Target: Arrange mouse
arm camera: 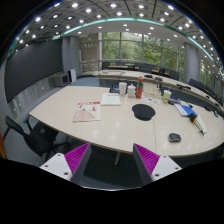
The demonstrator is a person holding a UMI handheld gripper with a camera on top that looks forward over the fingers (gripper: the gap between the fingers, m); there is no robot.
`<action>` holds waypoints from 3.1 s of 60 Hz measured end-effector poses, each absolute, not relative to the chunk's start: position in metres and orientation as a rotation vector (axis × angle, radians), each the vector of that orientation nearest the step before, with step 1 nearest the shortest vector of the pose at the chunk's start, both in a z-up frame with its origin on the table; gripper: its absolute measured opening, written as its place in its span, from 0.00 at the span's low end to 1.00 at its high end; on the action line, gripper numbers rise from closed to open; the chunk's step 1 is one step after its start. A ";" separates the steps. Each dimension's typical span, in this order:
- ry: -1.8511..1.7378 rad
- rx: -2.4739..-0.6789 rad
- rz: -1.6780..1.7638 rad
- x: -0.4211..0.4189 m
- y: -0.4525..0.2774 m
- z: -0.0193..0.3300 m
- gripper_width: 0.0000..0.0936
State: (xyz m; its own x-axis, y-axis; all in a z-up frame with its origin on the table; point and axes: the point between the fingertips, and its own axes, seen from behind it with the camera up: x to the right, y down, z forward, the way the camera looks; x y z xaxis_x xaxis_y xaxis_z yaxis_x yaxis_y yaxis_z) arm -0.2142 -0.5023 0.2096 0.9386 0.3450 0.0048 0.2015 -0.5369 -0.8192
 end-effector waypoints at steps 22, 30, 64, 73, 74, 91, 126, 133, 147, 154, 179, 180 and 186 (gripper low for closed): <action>-0.217 -2.249 0.041 -0.075 -0.473 0.121 0.92; -0.137 -2.260 -0.001 -0.019 -0.435 0.089 0.91; 0.058 -2.262 0.058 0.095 -0.245 -0.010 0.91; 0.070 -2.255 0.068 0.105 -0.219 -0.008 0.92; 0.074 -2.256 0.069 0.104 -0.217 -0.007 0.91; 0.074 -2.278 0.066 0.103 -0.173 -0.008 0.90; 0.121 -2.323 -0.148 0.102 -0.128 0.028 0.35; 0.108 -2.215 -0.159 0.068 -0.085 0.084 0.35; 0.051 -2.102 -0.121 -0.015 0.015 0.142 0.35; 0.015 -2.147 -0.070 -0.057 0.053 0.111 0.35; -0.002 -2.334 -0.037 -0.109 0.081 -0.011 0.45; -0.004 -2.335 -0.037 -0.109 0.081 -0.011 0.46; 0.003 -2.362 -0.044 -0.107 0.074 -0.010 0.66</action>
